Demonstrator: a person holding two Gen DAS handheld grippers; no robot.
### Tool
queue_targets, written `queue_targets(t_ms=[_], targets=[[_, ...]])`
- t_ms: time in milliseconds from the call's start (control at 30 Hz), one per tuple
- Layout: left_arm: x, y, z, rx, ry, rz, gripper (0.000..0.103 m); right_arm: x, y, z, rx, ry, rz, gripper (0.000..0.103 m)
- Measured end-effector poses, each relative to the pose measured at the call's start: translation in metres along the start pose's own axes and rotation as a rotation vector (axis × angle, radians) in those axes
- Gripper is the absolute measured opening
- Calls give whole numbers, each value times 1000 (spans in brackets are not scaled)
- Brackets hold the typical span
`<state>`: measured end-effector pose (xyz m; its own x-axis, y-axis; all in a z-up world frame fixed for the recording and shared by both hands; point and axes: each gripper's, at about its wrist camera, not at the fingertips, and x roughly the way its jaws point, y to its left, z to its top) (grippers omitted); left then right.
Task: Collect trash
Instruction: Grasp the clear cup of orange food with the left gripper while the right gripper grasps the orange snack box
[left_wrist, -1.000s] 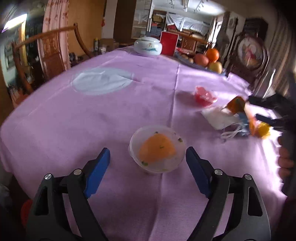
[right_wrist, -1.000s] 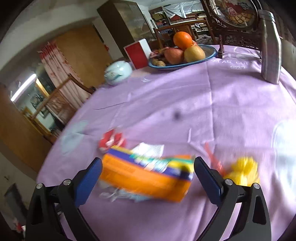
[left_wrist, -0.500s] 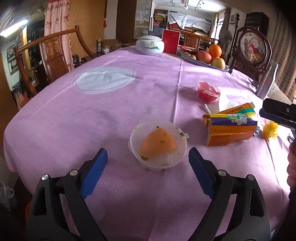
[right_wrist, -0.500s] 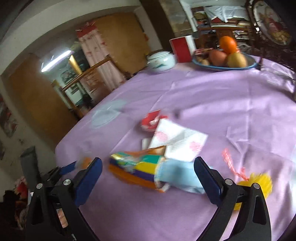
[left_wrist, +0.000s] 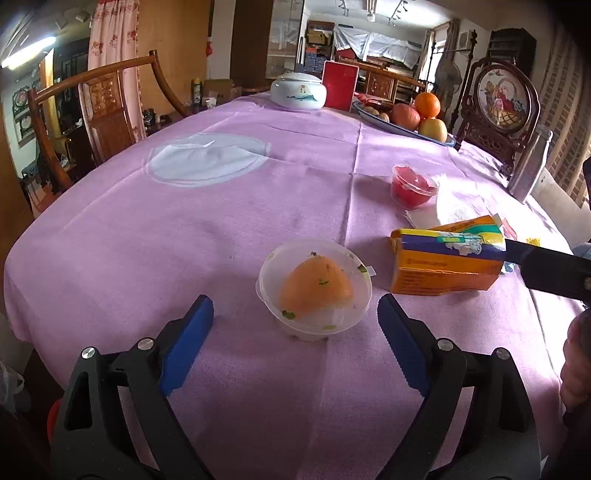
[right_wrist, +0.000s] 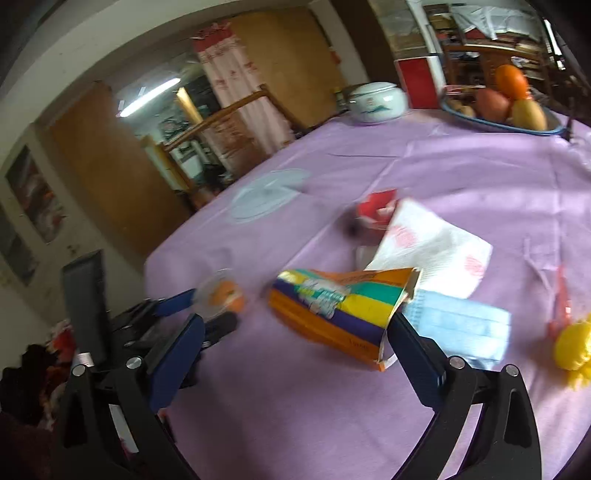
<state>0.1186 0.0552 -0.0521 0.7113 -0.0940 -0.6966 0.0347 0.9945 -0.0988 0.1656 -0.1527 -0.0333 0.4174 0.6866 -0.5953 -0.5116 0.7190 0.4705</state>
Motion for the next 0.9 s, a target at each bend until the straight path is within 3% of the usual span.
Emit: queue_targets(t_ms=[200, 467, 533, 567, 600, 667, 767, 900], targets=[[0, -1, 1, 6, 12, 7, 88, 6, 0, 4, 66, 29, 134, 97], [3, -1, 4, 9, 35, 4, 87, 55, -7, 26, 218, 78, 178, 92], [3, 1, 5, -8, 35, -6, 85, 65, -3, 28, 219, 88, 179, 80], [4, 3, 6, -23, 32, -13, 79, 68, -1, 28, 217, 94, 181, 62], [4, 4, 7, -30, 27, -16, 75, 70, 0, 27, 214, 98, 181, 34], [4, 3, 9, -30, 26, -44, 54, 76, 3, 25, 185, 119, 149, 16], [6, -1, 12, -16, 22, -30, 54, 67, 6, 26, 147, 78, 105, 11], [-5, 3, 15, -41, -16, -25, 54, 39, 15, 33, 53, -48, 17, 9]])
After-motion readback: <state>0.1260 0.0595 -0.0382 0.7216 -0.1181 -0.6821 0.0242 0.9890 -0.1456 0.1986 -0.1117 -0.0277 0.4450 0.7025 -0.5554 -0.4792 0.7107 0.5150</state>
